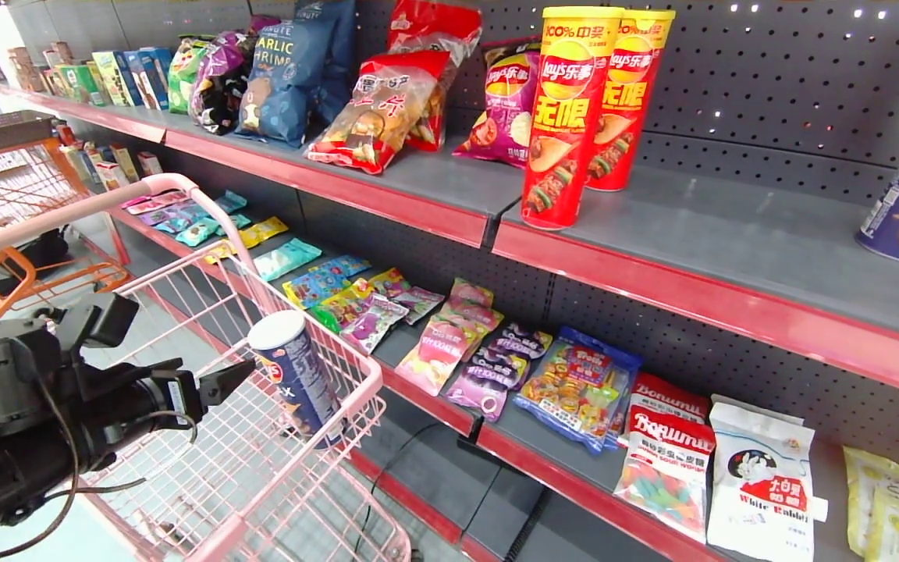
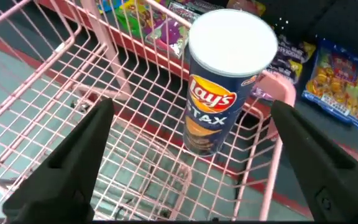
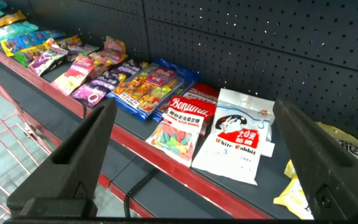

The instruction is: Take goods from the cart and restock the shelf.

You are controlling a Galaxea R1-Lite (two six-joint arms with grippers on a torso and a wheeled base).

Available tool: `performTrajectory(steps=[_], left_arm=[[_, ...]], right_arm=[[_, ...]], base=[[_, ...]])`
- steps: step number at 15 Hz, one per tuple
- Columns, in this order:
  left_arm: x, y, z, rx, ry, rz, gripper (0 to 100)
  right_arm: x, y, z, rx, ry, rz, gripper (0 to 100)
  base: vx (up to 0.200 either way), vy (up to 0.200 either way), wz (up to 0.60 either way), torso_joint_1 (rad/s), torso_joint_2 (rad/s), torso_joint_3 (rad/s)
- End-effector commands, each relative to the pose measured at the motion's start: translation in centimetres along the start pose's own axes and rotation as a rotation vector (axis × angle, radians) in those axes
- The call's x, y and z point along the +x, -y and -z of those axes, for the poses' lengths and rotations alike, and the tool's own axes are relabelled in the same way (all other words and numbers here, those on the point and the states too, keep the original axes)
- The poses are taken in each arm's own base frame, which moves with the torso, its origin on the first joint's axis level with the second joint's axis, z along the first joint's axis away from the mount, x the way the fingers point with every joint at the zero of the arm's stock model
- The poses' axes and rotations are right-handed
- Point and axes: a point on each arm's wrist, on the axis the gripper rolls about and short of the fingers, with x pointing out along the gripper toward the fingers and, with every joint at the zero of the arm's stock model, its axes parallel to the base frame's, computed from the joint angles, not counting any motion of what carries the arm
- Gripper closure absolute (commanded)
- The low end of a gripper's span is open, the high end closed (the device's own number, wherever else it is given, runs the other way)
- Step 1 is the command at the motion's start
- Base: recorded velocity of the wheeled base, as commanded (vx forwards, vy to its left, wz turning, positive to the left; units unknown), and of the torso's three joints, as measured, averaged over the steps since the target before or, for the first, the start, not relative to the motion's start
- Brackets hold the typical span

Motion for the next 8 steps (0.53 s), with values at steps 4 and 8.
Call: performTrajectory(steps=[4, 8], left_arm=[[3.9, -0.8, 1.7, 0.024, -0.066, 0.026, 0], [5.5, -0.2, 1.5, 0.045, -0.028, 0.089, 0]], right_arm=[[0.0, 0.0, 0.0, 0.0, 0.0, 0.0, 0], [0.0, 0.0, 0.0, 0.0, -0.001, 0.0, 0]], base=[[0.0, 0.0, 0.0, 0.0, 0.0, 0.0], [0.0, 0.0, 0.0, 0.0, 0.0, 0.0]])
